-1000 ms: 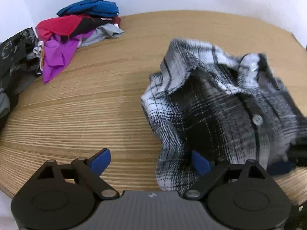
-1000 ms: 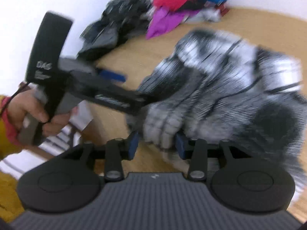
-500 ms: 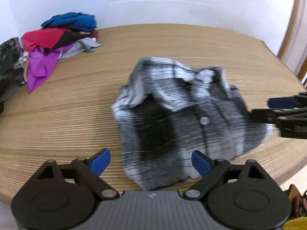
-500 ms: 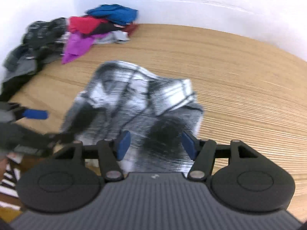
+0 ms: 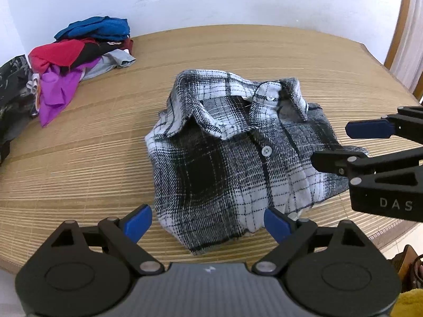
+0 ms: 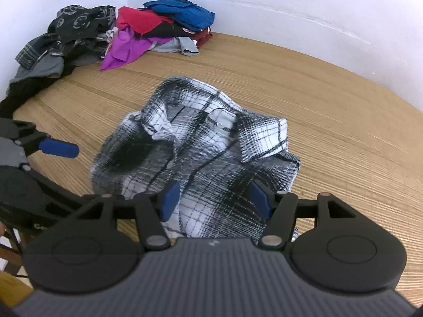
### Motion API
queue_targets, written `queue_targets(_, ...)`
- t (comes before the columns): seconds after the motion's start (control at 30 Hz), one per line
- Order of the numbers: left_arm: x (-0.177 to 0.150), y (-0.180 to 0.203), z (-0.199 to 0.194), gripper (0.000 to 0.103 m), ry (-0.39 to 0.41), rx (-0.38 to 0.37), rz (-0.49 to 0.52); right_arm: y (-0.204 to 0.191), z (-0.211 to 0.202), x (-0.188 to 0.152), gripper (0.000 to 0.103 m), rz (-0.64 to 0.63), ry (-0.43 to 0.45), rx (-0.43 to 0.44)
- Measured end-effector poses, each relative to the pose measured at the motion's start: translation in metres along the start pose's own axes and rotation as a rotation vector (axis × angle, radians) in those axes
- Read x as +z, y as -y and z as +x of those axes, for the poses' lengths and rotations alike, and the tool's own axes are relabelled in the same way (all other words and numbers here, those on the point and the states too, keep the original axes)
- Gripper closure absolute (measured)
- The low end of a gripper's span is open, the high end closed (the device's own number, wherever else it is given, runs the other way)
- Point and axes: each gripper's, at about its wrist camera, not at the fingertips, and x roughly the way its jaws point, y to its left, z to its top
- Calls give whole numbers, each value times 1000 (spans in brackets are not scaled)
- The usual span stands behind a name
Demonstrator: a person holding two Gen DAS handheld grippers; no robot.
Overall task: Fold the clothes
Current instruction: 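Release the spread plaid shirt and withdraw both grippers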
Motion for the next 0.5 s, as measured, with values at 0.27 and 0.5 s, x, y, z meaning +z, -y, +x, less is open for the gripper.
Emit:
queue_targets(0.27,-4,13,0,9,-32,19,-1,10,1,-16,41,88,-39,4)
queue_targets(0.5,-7,28,3,9,-53,29,28,13,1,-27,41,89,-48,2)
